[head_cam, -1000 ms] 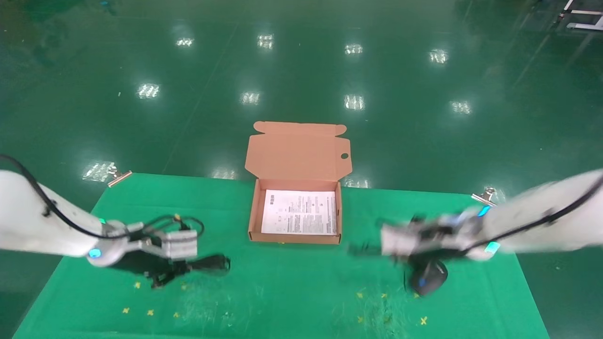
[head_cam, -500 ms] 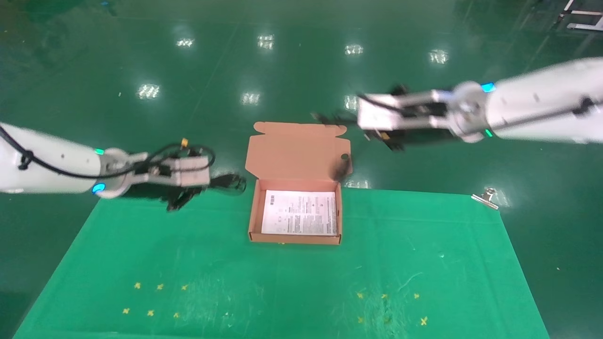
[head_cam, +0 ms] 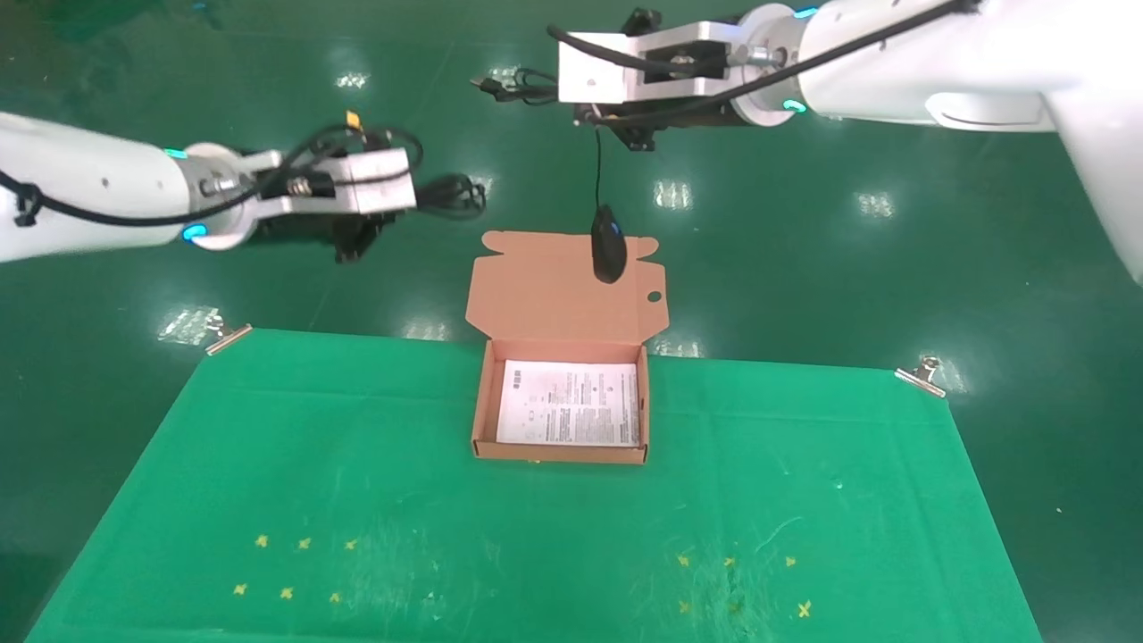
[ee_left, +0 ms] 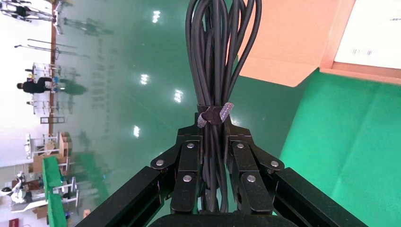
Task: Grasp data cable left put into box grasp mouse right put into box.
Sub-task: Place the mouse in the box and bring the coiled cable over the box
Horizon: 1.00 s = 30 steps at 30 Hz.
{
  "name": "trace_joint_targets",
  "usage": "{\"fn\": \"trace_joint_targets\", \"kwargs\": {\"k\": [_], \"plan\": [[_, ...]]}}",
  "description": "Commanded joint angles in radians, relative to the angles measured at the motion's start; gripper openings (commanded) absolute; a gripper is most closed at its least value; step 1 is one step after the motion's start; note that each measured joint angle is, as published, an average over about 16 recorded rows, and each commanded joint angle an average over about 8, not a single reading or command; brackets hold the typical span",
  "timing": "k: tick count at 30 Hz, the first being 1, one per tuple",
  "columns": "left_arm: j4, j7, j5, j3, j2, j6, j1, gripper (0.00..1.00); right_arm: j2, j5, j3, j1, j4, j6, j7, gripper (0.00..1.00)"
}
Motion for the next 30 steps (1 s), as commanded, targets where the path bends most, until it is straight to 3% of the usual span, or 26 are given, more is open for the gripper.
{"fn": "trace_joint_targets", "kwargs": {"k": [1, 14, 30], "plan": [[-0.005, -0.006, 0.007, -0.001, 0.001, -0.007, -0.003, 0.00, -0.008, 0.011, 0.004, 0.008, -0.020, 0.004, -0.025, 0.00], [-0.012, -0.033, 0.065, 0.022, -0.031, 0.024, 0.032, 0.00, -0.013, 0.035, -0.058, -0.040, 0.006, 0.026, 0.014, 0.00], [-0.025, -0.195, 0.217, 0.045, -0.057, 0.105, 0.056, 0.00, -0.022, 0.096, -0.205, -0.114, 0.022, 0.069, 0.102, 0.00]]}}
